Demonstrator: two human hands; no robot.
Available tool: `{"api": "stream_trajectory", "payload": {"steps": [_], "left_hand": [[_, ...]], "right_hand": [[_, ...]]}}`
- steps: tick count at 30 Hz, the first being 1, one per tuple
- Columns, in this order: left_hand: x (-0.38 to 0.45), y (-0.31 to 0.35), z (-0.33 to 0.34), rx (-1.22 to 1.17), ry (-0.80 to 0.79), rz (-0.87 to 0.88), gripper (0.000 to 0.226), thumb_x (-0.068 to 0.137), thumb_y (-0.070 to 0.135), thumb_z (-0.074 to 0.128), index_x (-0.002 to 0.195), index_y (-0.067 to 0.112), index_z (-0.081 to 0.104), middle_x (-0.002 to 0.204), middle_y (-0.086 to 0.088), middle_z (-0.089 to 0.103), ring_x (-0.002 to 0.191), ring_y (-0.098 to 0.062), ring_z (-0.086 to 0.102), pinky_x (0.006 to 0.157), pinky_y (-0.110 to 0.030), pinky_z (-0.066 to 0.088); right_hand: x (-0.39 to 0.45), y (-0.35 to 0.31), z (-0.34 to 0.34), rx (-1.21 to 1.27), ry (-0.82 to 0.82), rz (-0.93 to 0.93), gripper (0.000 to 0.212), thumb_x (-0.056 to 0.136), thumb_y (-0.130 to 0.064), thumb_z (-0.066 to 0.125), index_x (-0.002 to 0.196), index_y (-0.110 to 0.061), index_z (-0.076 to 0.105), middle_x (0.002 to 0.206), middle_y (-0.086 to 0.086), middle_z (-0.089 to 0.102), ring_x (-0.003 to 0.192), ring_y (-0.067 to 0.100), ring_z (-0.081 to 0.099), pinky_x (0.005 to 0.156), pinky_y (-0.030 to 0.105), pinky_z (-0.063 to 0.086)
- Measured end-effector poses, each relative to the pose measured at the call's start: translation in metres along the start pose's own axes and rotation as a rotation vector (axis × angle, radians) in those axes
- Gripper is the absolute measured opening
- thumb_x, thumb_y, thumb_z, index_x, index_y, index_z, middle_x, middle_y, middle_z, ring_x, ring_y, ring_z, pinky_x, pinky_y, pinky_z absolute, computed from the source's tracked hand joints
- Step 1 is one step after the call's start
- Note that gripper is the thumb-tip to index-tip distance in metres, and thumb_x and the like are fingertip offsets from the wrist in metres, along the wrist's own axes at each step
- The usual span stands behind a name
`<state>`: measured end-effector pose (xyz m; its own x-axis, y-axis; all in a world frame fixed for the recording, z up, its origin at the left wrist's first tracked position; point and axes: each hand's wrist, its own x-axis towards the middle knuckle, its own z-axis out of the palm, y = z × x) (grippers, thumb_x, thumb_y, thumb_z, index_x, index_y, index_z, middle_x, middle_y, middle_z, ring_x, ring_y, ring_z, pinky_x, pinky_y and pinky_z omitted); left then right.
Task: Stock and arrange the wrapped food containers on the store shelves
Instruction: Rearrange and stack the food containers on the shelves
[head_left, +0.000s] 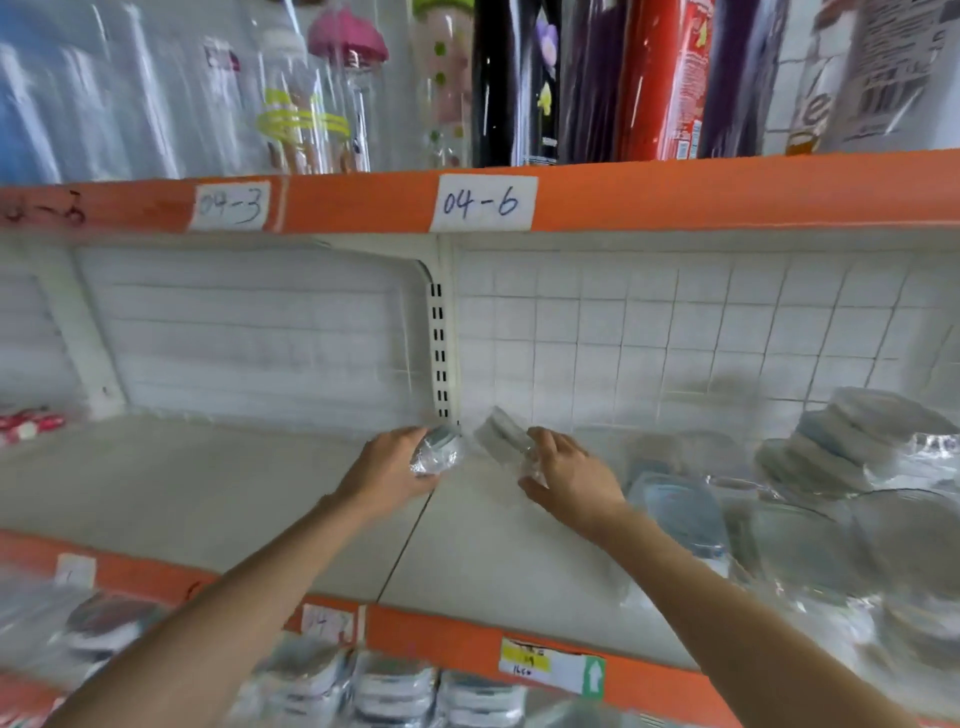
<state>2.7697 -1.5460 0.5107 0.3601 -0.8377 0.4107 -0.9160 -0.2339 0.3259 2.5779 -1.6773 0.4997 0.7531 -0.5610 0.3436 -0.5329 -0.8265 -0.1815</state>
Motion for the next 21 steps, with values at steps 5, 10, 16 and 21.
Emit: {"api": "stream_trajectory", "payload": {"steps": [5, 10, 16, 21], "left_hand": [[-0.051, -0.068, -0.002, 0.109, -0.193, -0.065, 0.06, 0.076, 0.014, 0.07, 0.133, 0.014, 0.051, 0.129, -0.004, 0.058, 0.113, -0.017, 0.057, 0.088, -0.014, 0.037], [-0.072, -0.12, -0.012, 0.234, -0.384, 0.014, 0.057, 0.09, 0.005, 0.056, 0.143, 0.015, 0.038, 0.152, 0.001, 0.033, 0.137, -0.01, 0.034, 0.113, -0.021, 0.025], [-0.056, -0.126, -0.022, 0.13, -0.309, -0.102, 0.033, 0.085, 0.038, 0.064, 0.109, 0.015, 0.062, 0.112, -0.002, 0.064, 0.103, -0.018, 0.059, 0.089, -0.035, 0.048], [-0.026, -0.108, 0.007, 0.262, -0.322, -0.379, 0.088, 0.084, 0.067, 0.049, 0.139, 0.001, 0.033, 0.136, -0.016, 0.042, 0.123, -0.032, 0.042, 0.099, -0.038, 0.038]], "right_hand": [[-0.016, -0.029, 0.048, -0.103, -0.198, -0.16, 0.057, 0.091, -0.022, 0.051, 0.141, -0.015, 0.026, 0.148, 0.005, 0.033, 0.136, 0.021, 0.031, 0.106, 0.032, 0.031], [-0.023, -0.026, 0.06, -0.131, -0.21, -0.205, 0.064, 0.079, 0.008, 0.044, 0.138, -0.011, 0.028, 0.144, 0.006, 0.034, 0.132, 0.023, 0.032, 0.112, 0.026, 0.021], [-0.016, -0.042, 0.06, -0.105, -0.25, -0.138, 0.05, 0.082, -0.026, 0.053, 0.129, -0.016, 0.041, 0.133, 0.0, 0.042, 0.124, 0.021, 0.04, 0.103, 0.027, 0.026], [0.0, -0.065, 0.073, -0.153, -0.257, 0.044, 0.067, 0.094, -0.052, 0.042, 0.145, -0.012, 0.024, 0.154, 0.008, 0.017, 0.142, 0.023, 0.017, 0.114, 0.034, 0.014]]}}
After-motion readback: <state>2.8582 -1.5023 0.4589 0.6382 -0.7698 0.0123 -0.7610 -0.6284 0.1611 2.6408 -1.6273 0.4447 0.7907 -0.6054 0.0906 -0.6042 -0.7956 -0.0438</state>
